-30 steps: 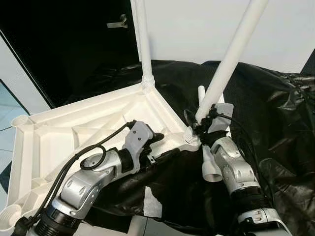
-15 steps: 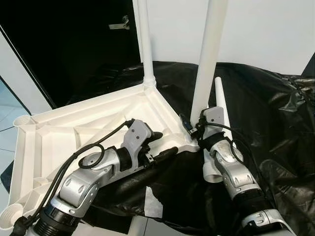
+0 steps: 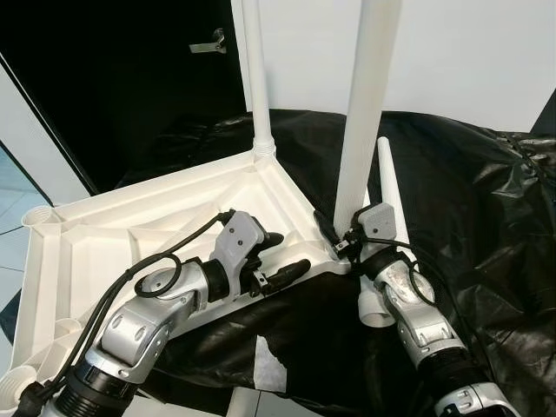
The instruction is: Building children table
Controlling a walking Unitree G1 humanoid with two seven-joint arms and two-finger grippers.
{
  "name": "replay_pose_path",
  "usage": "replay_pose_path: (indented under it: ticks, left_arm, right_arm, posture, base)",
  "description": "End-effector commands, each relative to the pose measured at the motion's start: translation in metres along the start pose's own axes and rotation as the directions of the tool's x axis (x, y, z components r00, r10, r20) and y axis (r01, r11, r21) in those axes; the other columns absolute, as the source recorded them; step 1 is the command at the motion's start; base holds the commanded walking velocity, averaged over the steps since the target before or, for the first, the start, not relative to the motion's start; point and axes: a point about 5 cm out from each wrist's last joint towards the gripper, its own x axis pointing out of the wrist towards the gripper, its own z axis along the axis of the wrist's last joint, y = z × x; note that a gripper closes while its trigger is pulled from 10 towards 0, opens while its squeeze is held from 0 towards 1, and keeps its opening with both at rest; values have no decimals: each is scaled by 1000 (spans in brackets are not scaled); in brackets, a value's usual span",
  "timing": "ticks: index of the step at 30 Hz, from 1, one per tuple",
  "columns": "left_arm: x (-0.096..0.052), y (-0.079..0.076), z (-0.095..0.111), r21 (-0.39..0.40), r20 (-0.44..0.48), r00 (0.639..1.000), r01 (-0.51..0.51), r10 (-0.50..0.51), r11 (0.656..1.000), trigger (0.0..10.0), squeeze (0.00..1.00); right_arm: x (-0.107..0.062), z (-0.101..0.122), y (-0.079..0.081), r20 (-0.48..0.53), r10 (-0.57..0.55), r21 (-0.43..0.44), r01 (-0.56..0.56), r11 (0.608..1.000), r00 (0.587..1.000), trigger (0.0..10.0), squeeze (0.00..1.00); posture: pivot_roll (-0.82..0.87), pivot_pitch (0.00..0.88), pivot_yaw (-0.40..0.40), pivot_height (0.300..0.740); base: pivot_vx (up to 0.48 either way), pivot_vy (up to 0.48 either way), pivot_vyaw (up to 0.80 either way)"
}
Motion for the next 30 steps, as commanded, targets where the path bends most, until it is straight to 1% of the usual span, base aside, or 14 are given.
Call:
replay_pose_path:
  ticks: [1,2,3,5,6,7,8,9,11,15,17,24,29,30]
  left_arm:
    - [-2,1,3,20,1,998,56,-56,998,10000,0]
    - [-2,1,3,20,0,998,57,-57,998,10000,0]
    - [-2,1,3,21,1,998,57,-57,998,10000,0]
    - [-2,1,3,21,1,998,57,-57,998,10000,0]
    - [-2,1,4,23,1,998,57,-57,998,10000,0]
    - [-2,1,4,23,1,998,57,-57,998,10000,0]
    - [-2,2,4,24,1,998,57,-57,998,10000,0]
    - [-2,2,4,24,1,998,57,-57,998,10000,0]
    - [-2,1,5,27,3,998,57,-57,998,10000,0]
    - [-2,1,5,28,5,998,56,-56,998,10000,0]
    - [-2,1,5,29,6,999,52,-53,998,10000,0]
    - [-4,1,6,28,8,999,42,-42,999,10000,0]
    - [-5,1,6,27,9,999,40,-40,999,10000,0]
    - [-5,2,6,27,10,999,39,-39,999,10000,0]
  right_arm:
    - [-16,-36,17,-178,74,61,-64,996,981,10000,0]
    - [-17,-36,17,-183,70,74,-58,996,981,10000,0]
    - [-15,-37,15,-191,54,121,-31,992,980,10000,0]
    - [-15,-37,15,-191,54,121,-31,992,980,10000,0]
    - [-14,-38,12,-214,34,155,0,988,976,10000,0]
    - [-14,-38,12,-214,34,155,0,988,976,10000,0]
    - [-12,-39,9,-238,22,195,26,980,971,10000,0]
    - [-12,-39,9,-238,22,195,26,980,971,10000,0]
    - [-9,-40,4,-275,25,205,33,978,961,10000,0]
    - [-6,-38,2,-286,45,204,15,979,957,10000,0]
    - [-3,-35,2,-288,67,226,0,974,955,10000,0]
    - [-2,-35,2,-302,77,265,6,964,950,10000,0]
    - [-2,-34,3,-306,72,258,10,966,949,10000,0]
    - [-1,-33,4,-302,34,247,44,968,953,10000,0]
  posture:
    - [39,0,62,740]
    - [39,0,62,740]
    - [38,0,63,740]
    - [38,0,63,740]
    - [38,0,63,740]
    - [38,0,63,740]
    - [37,0,62,740]
    - [37,0,62,740]
    - [36,0,60,740]
    - [39,0,56,740]
    - [42,0,53,740]
    - [46,0,49,740]
    - [47,0,47,740]
    - [46,0,45,740]
  base:
    - [0,0,0]
    - [0,0,0]
    - [0,0,0]
    - [0,0,0]
    - [0,0,0]
    - [0,0,0]
    - [0,0,0]
    - [0,0,0]
    - [0,0,0]
    - [0,0,0]
    - [0,0,0]
    - [0,0,0]
    - [0,0,0]
    - [0,0,0]
